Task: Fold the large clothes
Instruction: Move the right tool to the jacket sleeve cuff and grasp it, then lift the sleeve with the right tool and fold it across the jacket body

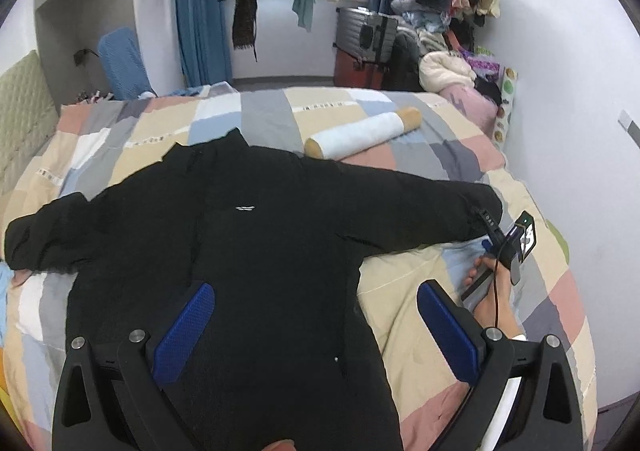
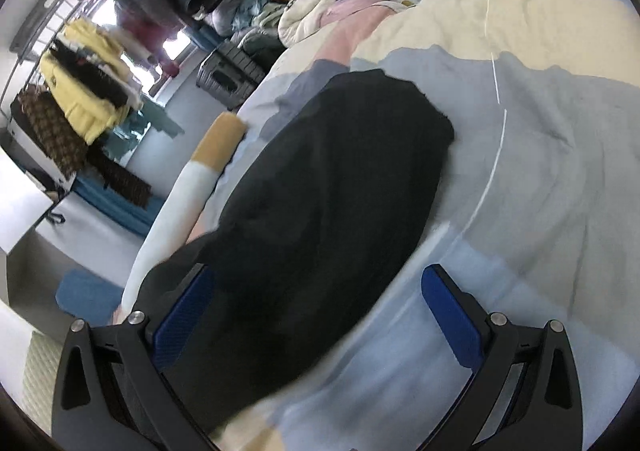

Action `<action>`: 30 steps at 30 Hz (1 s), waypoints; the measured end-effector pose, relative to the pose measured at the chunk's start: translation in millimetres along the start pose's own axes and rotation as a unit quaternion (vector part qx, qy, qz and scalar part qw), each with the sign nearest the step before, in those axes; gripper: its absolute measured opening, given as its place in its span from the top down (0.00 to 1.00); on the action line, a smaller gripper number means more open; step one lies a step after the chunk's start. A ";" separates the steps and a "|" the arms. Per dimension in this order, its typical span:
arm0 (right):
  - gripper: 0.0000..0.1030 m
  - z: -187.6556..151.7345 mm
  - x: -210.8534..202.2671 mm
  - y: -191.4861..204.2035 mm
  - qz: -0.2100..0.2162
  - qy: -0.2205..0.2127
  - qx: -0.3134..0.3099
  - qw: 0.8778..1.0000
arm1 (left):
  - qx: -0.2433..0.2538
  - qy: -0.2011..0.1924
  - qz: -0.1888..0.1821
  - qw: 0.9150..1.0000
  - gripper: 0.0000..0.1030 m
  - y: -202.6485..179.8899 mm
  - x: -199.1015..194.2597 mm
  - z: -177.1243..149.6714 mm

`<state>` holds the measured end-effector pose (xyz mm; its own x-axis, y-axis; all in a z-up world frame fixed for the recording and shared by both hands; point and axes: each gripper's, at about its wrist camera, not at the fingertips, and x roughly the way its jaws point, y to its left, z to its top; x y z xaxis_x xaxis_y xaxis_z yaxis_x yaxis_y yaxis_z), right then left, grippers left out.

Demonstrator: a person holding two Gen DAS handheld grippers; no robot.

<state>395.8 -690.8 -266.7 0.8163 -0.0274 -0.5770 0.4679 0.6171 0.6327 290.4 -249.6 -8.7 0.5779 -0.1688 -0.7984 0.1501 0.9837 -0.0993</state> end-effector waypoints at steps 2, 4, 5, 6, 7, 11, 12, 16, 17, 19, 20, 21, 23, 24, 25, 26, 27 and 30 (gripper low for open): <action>0.00 3.3 4.7 -3.9 0.003 -0.005 0.001 1.000 | 0.000 0.011 0.005 1.000 0.01 -1.0 17.3 4.7; 0.00 7.8 11.8 -5.2 0.001 -0.011 -0.006 1.000 | -0.005 0.015 0.014 1.000 0.01 3.3 31.0 6.8; 0.00 9.4 14.0 -5.6 0.001 -0.012 -0.008 1.000 | -0.007 0.016 0.022 1.000 0.01 4.7 37.0 7.4; 0.00 11.6 16.6 -6.6 0.000 -0.014 -0.010 1.000 | -0.009 0.022 0.028 0.999 0.01 7.5 45.7 7.7; 0.00 14.9 19.4 -7.3 0.000 -0.018 -0.011 1.000 | -0.012 0.032 0.030 0.999 0.01 10.7 54.7 7.8; 0.02 27.1 30.4 -10.3 -0.006 -0.034 -0.008 0.999 | -0.033 0.046 0.052 0.997 0.01 28.8 79.8 8.8; 0.03 30.1 32.6 -11.2 -0.010 -0.038 -0.007 0.999 | -0.035 0.051 0.055 0.997 0.01 33.0 84.4 8.2; 0.34 36.5 38.7 -12.1 -0.013 -0.041 -0.005 0.999 | -0.038 0.063 0.077 0.994 0.01 44.5 99.1 5.3; 0.45 37.5 39.1 -11.4 -0.010 -0.042 -0.006 0.999 | -0.035 0.068 0.080 0.994 0.01 45.5 100.7 3.6; 0.61 38.7 39.7 -6.8 -0.004 -0.041 -0.018 0.999 | -0.035 0.078 0.078 0.993 0.01 49.8 104.1 0.5; 0.70 38.4 38.3 -2.1 -0.004 -0.042 -0.030 0.999 | -0.043 0.085 0.082 0.992 0.01 53.8 106.7 -1.5; 0.73 38.0 36.7 1.8 -0.006 -0.043 -0.041 0.998 | -0.051 0.085 0.086 0.991 0.01 57.6 108.2 -1.9; 0.84 38.4 29.1 13.1 -0.013 -0.049 -0.069 0.996 | -0.055 0.073 0.085 0.992 0.01 65.0 104.4 -7.3; 0.86 39.0 24.7 17.0 -0.014 -0.053 -0.077 0.996 | -0.053 0.074 0.078 0.993 0.01 68.7 101.7 -9.9; 0.88 40.3 18.9 21.1 -0.014 -0.057 -0.082 0.995 | -0.055 0.077 0.064 0.993 0.01 75.2 98.2 -13.4; 0.89 42.0 11.1 25.5 -0.015 -0.061 -0.085 0.994 | -0.057 0.078 0.056 0.994 0.01 80.8 95.0 -16.2; 0.89 43.9 2.8 30.3 -0.016 -0.065 -0.089 0.994 | -0.054 0.079 0.060 0.994 0.01 86.4 90.5 -20.6; 0.90 51.6 -20.2 46.1 -0.015 -0.074 -0.097 0.992 | -0.032 0.072 0.075 0.994 0.01 101.5 77.4 -32.8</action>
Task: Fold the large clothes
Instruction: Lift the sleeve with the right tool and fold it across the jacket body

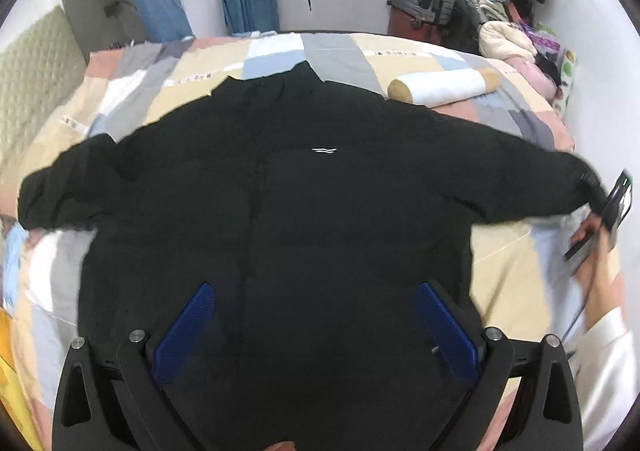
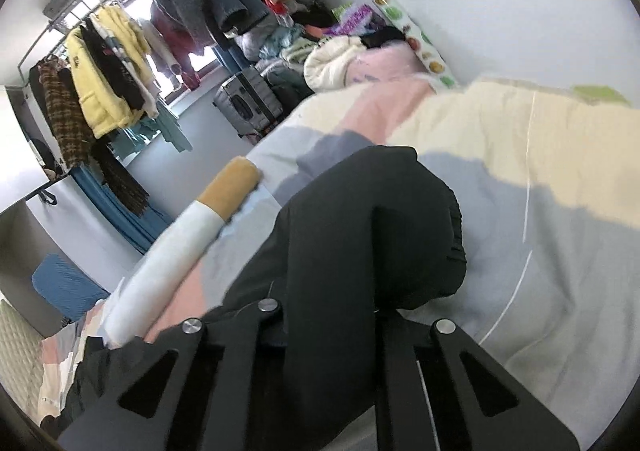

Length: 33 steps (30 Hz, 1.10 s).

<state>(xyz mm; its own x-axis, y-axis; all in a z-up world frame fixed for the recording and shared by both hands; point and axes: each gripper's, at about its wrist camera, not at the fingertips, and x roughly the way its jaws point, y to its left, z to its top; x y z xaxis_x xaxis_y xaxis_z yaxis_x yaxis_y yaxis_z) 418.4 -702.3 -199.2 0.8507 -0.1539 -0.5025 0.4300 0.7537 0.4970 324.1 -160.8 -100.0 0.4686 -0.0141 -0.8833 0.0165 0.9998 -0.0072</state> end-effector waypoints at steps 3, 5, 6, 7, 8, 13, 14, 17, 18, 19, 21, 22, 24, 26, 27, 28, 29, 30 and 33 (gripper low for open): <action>0.90 14.3 -23.3 13.7 0.000 -0.011 -0.005 1.000 | 0.007 -0.008 -0.025 1.000 0.01 19.2 -9.5 -9.4; 0.90 21.3 -37.2 23.9 0.003 -0.020 -0.009 1.000 | 0.006 -0.033 -0.040 0.999 0.01 37.5 -18.8 -16.7; 0.90 25.6 -45.5 31.1 0.008 -0.025 -0.011 1.000 | 0.007 -0.045 -0.042 0.998 0.01 44.6 -21.7 -20.4; 0.90 28.0 -49.8 36.0 0.009 -0.028 -0.014 0.999 | 0.009 -0.059 -0.040 0.997 0.01 55.2 -24.3 -25.2; 0.90 31.7 -58.3 44.9 0.012 -0.035 -0.019 0.999 | 0.014 -0.072 -0.038 0.997 0.01 64.7 -25.5 -30.3; 0.90 42.0 -91.3 87.9 0.024 -0.058 -0.036 0.997 | 0.005 -0.126 -0.043 0.991 0.01 118.4 -24.1 -50.5; 0.90 44.5 -97.7 97.7 0.027 -0.064 -0.040 0.997 | 0.003 -0.134 -0.061 0.989 0.01 129.4 -22.4 -52.8; 0.90 46.0 -119.5 126.0 0.035 -0.080 -0.065 0.994 | -0.013 -0.149 -0.072 0.986 0.01 158.3 -19.0 -57.6; 0.90 45.5 -128.7 138.4 0.032 -0.085 -0.083 0.992 | -0.012 -0.155 -0.068 0.986 0.01 165.4 -19.6 -59.5; 0.90 45.6 -133.4 145.5 0.031 -0.087 -0.094 0.991 | -0.010 -0.161 -0.069 0.984 0.01 171.9 -20.7 -61.9; 0.90 47.5 -149.3 168.9 0.029 -0.093 -0.119 0.988 | -0.009 -0.173 -0.075 0.982 0.01 181.4 -23.4 -68.8; 0.90 48.5 -156.7 179.4 0.032 -0.095 -0.122 0.987 | -0.008 -0.175 -0.085 0.981 0.01 186.4 -24.4 -72.4; 0.90 50.0 -168.9 198.0 0.039 -0.102 -0.128 0.986 | -0.010 -0.182 -0.094 0.979 0.01 195.5 -24.6 -80.0; 0.90 45.5 -182.8 229.7 0.035 -0.115 -0.155 0.981 | -0.018 -0.192 -0.074 0.978 0.01 205.1 -24.2 -89.8; 0.90 41.3 -189.6 249.0 0.033 -0.120 -0.172 0.977 | -0.020 -0.196 -0.060 0.979 0.01 208.0 -23.1 -91.9; 0.89 37.5 -193.3 258.6 0.032 -0.123 -0.182 0.975 | -0.021 -0.199 -0.040 0.979 0.01 211.2 -21.9 -94.6; 0.89 32.0 -199.3 277.1 0.030 -0.129 -0.198 0.971 | -0.018 -0.203 -0.030 0.979 0.01 214.2 -21.0 -96.4; 0.89 24.6 -204.7 298.4 0.028 -0.134 -0.215 0.967 | -0.017 -0.207 -0.027 0.978 0.01 216.3 -21.5 -98.3; 0.84 2.7 -217.0 345.8 0.020 -0.151 -0.246 0.957 | -0.022 -0.219 -0.032 0.975 0.01 226.7 -21.0 -102.5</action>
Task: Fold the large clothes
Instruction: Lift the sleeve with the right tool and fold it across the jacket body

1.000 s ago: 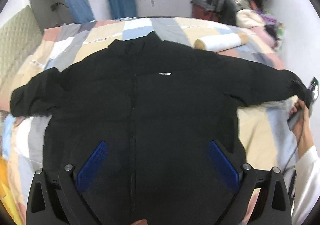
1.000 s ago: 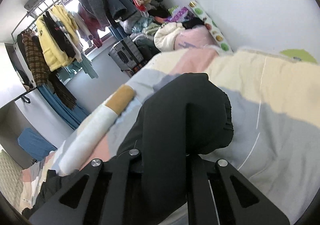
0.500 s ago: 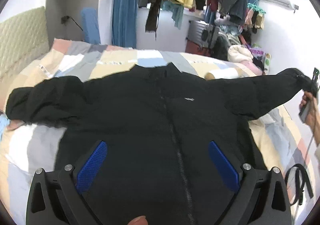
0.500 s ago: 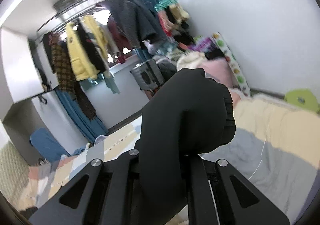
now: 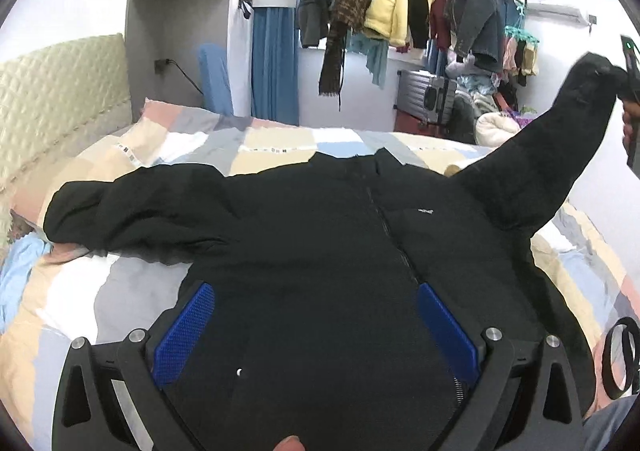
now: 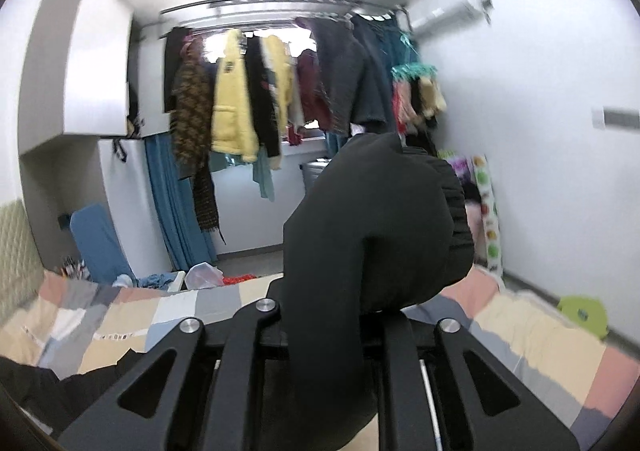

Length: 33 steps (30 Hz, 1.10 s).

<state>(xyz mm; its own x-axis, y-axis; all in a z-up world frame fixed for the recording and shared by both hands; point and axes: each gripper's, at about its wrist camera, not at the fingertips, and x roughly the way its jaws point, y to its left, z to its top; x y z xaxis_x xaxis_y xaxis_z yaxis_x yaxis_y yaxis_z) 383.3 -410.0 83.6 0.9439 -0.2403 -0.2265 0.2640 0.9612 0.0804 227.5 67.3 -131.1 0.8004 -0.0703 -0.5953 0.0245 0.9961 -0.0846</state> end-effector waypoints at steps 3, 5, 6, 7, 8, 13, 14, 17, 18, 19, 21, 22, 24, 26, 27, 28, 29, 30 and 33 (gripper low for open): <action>0.81 3.0 -11.9 47.0 0.008 -0.017 -0.011 1.000 | -0.015 -0.004 -0.017 1.000 0.01 14.1 -1.2 -5.6; 0.81 1.8 -18.5 75.6 0.023 -0.024 -0.011 0.999 | -0.022 -0.010 -0.024 0.999 0.01 26.0 -3.5 -9.6; 0.81 -1.0 -20.8 93.5 0.035 -0.026 -0.014 0.999 | -0.026 -0.010 -0.026 0.999 0.01 30.5 -2.6 -10.0; 0.81 -3.5 -22.6 109.4 0.047 -0.027 -0.017 0.998 | -0.034 -0.009 -0.030 0.999 0.01 37.8 -1.7 -9.4; 0.81 -8.3 -25.8 124.0 0.059 -0.028 -0.023 0.998 | -0.046 -0.009 -0.034 0.998 0.01 45.5 -0.5 -7.8; 0.81 -40.1 -35.8 199.7 0.123 -0.022 -0.057 0.991 | -0.084 -0.039 -0.039 0.995 0.01 80.6 -10.2 -2.0; 0.81 -50.9 -35.3 218.1 0.140 -0.013 -0.059 0.988 | -0.081 -0.049 -0.031 0.995 0.01 86.8 -12.1 -1.3; 0.81 -84.9 -37.3 260.9 0.176 0.007 -0.066 0.982 | -0.078 -0.059 -0.009 0.995 0.01 102.0 -13.8 0.5; 0.81 -99.2 -36.6 278.8 0.187 0.012 -0.075 0.979 | -0.084 -0.061 -0.010 0.995 0.01 108.0 -13.9 0.2; 0.81 -112.6 -37.1 292.0 0.195 0.017 -0.082 0.977 | -0.093 -0.064 -0.012 0.994 0.01 115.0 -14.1 -0.5; 0.81 -133.2 -35.4 316.9 0.211 0.032 -0.094 0.972 | -0.105 -0.068 -0.014 0.992 0.01 126.6 -12.8 -2.0; 0.81 -148.0 -34.1 327.8 0.224 0.045 -0.097 0.969 | -0.110 -0.071 -0.010 0.991 0.01 130.5 -12.2 -3.0; 0.81 -183.4 -28.0 353.9 0.251 0.078 -0.113 0.958 | -0.114 -0.070 0.004 0.991 0.01 139.1 -7.6 -4.4; 0.81 -212.3 -25.8 371.6 0.266 0.101 -0.132 0.950 | -0.118 -0.063 0.007 0.991 0.01 146.4 -1.7 -4.7; 0.81 -224.6 -25.5 378.9 0.273 0.110 -0.140 0.945 | -0.121 -0.063 0.005 0.991 0.01 149.4 -0.4 -4.7; 0.81 -242.6 -24.7 386.9 0.281 0.122 -0.152 0.940 | -0.124 -0.062 0.003 0.990 0.01 152.4 0.8 -4.7; 0.81 -259.0 -23.4 393.2 0.288 0.135 -0.164 0.934 | -0.126 -0.061 0.001 0.990 0.01 154.6 1.9 -4.7; 0.81 -272.7 -21.8 396.8 0.294 0.146 -0.173 0.929 | -0.126 -0.061 -0.001 0.990 0.01 156.1 2.7 -5.0; 0.80 -313.6 -17.6 402.5 0.305 0.186 -0.191 0.914 | -0.123 -0.057 -0.002 0.991 0.01 158.8 7.3 -7.0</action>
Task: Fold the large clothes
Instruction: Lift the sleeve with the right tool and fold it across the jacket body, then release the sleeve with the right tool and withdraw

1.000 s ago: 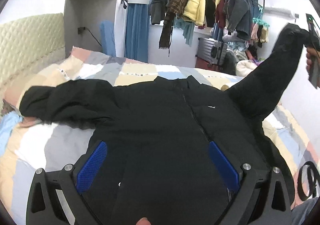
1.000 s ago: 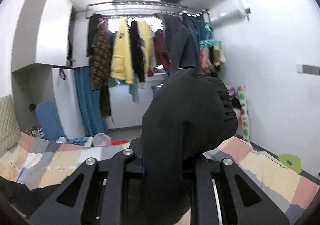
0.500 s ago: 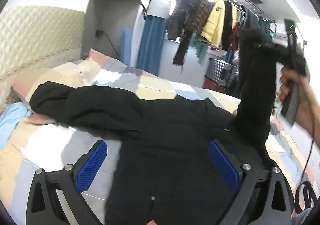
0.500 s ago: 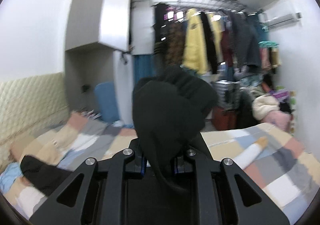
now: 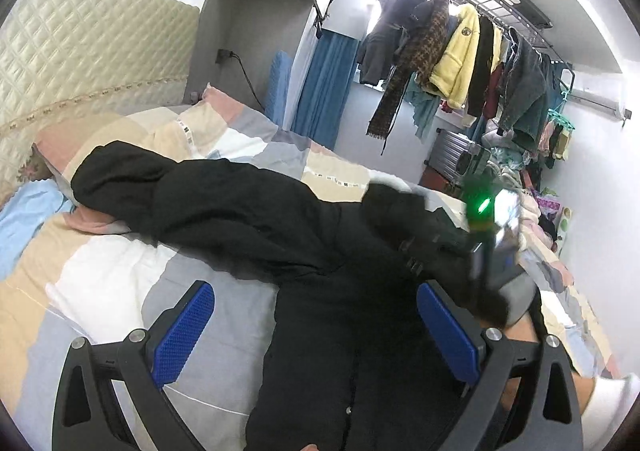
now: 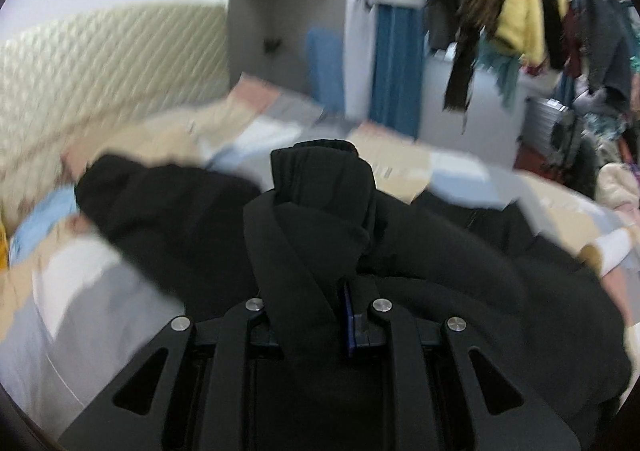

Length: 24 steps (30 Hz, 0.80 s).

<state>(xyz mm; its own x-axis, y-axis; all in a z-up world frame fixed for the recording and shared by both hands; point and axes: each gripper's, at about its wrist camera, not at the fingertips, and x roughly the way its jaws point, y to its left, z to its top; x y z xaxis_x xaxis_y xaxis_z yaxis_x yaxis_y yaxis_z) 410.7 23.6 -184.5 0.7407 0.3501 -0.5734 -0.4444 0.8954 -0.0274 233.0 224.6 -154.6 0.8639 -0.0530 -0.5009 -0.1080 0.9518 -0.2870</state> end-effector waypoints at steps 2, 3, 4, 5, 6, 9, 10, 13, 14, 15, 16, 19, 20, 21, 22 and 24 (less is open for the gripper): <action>0.78 -11.4 15.0 -3.9 0.007 0.028 -0.006 1.000 | -0.005 0.004 -0.005 1.000 0.01 3.2 3.7 -0.7; 0.78 -19.7 24.1 -4.7 0.009 0.045 -0.012 0.999 | -0.008 0.005 -0.008 1.000 0.01 4.2 5.2 -0.7; 0.78 -26.0 31.5 2.9 0.009 0.056 -0.015 0.998 | -0.010 0.006 -0.009 1.000 0.01 5.0 6.6 -1.0; 0.78 -31.7 41.3 4.0 0.012 0.076 -0.019 0.997 | -0.011 0.008 -0.010 1.000 0.01 5.4 8.3 -1.2; 0.78 -34.8 48.7 4.4 0.013 0.088 -0.022 0.996 | -0.011 0.009 -0.009 1.000 0.01 5.0 9.4 -1.3; 0.77 -32.3 55.2 6.4 0.010 0.096 -0.023 0.995 | -0.009 0.013 -0.009 1.000 0.01 4.0 13.0 -2.3; 0.77 -31.8 54.4 5.3 0.012 0.098 -0.021 0.995 | -0.009 0.012 -0.009 1.000 0.01 3.5 13.4 -2.8; 0.69 -27.7 41.6 1.4 0.021 0.105 -0.011 0.994 | -0.009 0.014 -0.009 1.000 0.01 1.5 12.6 -2.8; 0.56 -25.5 36.9 0.7 0.025 0.108 -0.008 0.994 | -0.008 0.012 -0.009 1.000 0.01 0.7 11.1 -3.1; 0.47 -27.3 35.5 3.6 0.028 0.108 -0.007 0.994 | -0.006 0.011 -0.008 1.000 0.01 -0.3 8.9 -3.3; 0.32 -24.0 25.2 4.8 0.031 0.102 -0.008 0.994 | -0.005 0.010 -0.007 1.000 0.01 -0.8 6.9 -4.0; 0.29 -14.9 1.4 10.2 0.033 0.082 -0.017 0.996 | -0.003 0.009 -0.008 1.000 0.01 -3.1 2.3 -5.5; 0.29 -10.6 -9.5 10.0 0.036 0.076 -0.015 0.996 | 0.000 0.009 -0.007 1.000 0.01 -5.0 1.3 -6.4; 0.29 -8.1 -18.9 9.1 0.036 0.071 -0.012 0.997 | 0.003 0.010 -0.005 1.000 0.01 -7.2 0.2 -7.6; 0.29 -5.1 -28.3 6.9 0.034 0.063 -0.010 0.997 | 0.009 0.011 -0.002 1.000 0.01 -9.8 -0.7 -8.6; 0.29 -0.3 -49.5 1.3 0.027 0.047 -0.006 0.999 | 0.017 0.012 -0.001 1.000 0.01 -15.3 -3.9 -9.3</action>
<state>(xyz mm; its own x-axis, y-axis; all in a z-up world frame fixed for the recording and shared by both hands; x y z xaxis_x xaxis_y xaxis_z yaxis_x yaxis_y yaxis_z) 373.2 7.4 -156.4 0.6650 0.3707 -0.6484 -0.4889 0.8723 -0.0026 226.7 207.5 -155.8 0.8522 -0.0607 -0.5197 -0.0901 0.9614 -0.2601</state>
